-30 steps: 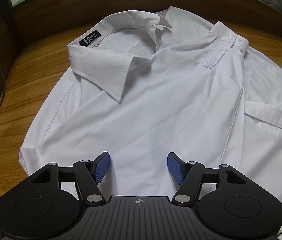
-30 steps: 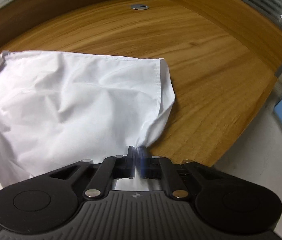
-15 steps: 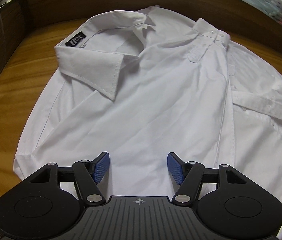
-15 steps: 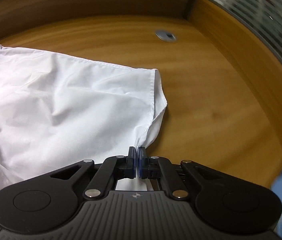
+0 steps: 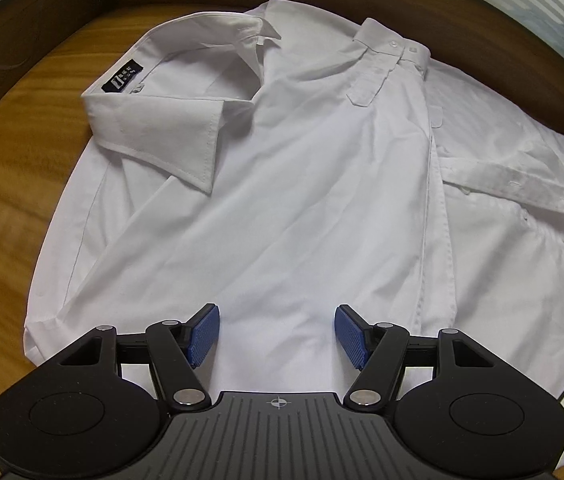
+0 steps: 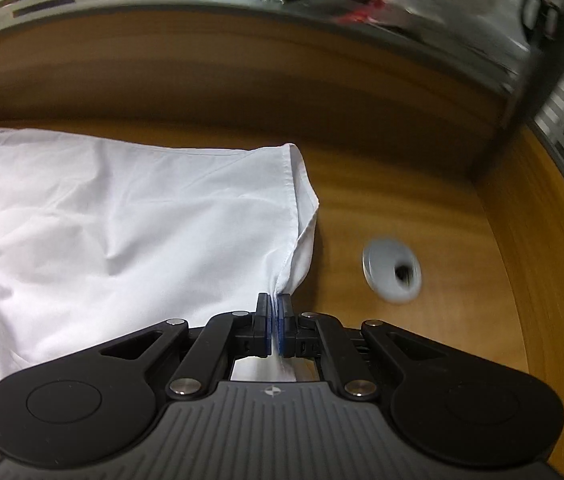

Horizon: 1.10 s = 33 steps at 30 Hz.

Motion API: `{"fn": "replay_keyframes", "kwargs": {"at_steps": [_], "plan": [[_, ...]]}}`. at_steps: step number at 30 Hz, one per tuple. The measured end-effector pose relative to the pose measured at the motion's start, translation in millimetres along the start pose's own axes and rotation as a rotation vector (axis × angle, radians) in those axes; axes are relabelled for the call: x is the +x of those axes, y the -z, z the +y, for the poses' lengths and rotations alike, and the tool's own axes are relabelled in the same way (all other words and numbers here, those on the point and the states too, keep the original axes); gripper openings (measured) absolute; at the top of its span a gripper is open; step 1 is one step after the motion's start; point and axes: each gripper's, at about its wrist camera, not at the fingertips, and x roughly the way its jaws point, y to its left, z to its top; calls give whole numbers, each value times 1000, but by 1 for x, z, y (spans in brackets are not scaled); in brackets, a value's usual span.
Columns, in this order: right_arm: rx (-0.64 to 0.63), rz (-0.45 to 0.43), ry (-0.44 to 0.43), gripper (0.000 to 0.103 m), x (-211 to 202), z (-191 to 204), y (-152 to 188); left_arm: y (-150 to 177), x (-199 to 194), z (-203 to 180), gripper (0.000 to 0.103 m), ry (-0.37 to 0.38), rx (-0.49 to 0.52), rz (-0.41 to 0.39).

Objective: Fold clothes

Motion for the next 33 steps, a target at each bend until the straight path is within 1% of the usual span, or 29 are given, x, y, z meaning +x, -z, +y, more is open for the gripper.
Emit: {"fn": "replay_keyframes", "kwargs": {"at_steps": [3, 4, 6, 8, 11, 12, 13, 15, 17, 18, 20, 23, 26, 28, 29, 30, 31, 33], "plan": [[-15, -6, -38, 7, 10, -12, -16, 3, -5, 2, 67, -18, -47, -8], [-12, -9, -43, 9, 9, -17, -17, 3, -7, 4, 67, -25, -58, -11], [-8, -16, -45, 10, 8, -29, -17, 4, -10, 6, 67, -33, -77, -15], [-3, -18, -34, 10, 3, -38, -12, 6, -14, 8, 67, -40, -95, -19], [3, -12, -17, 10, -8, -51, 0, -3, -13, 8, 67, -43, -109, -28], [13, -10, -25, 10, -11, -56, 4, -8, -12, 8, 67, -41, -112, -30], [32, -5, -54, 10, -15, -59, 10, -10, -11, 6, 67, -40, -109, -34], [70, 7, -115, 15, -23, -66, 21, -12, -13, 3, 67, -37, -89, -39], [96, 30, -181, 29, -26, -67, 33, -12, -14, -1, 67, -33, -66, -40], [102, 41, -199, 32, -24, -66, 37, -11, -14, -2, 67, -32, -54, -38], [112, 66, -224, 43, -20, -62, 47, -10, -14, -3, 67, -40, -34, -31], [129, 93, -228, 48, -13, -57, 56, -6, -17, 1, 67, -52, -29, -29], [139, 105, -222, 50, -5, -52, 62, -3, -21, 9, 67, -73, -53, -29], [149, 103, -222, 49, -1, -51, 63, -2, -24, 16, 67, -89, -77, -32], [154, 102, -225, 32, 0, -51, 62, -1, -26, 20, 67, -97, -92, -33], [155, 104, -232, 20, 0, -50, 62, 0, -28, 25, 67, -100, -117, -35], [154, 104, -234, 1, 1, -49, 61, 0, -30, 31, 67, -104, -147, -38], [149, 89, -210, 0, 1, -49, 56, 2, -35, 41, 67, -115, -199, -44]]}}
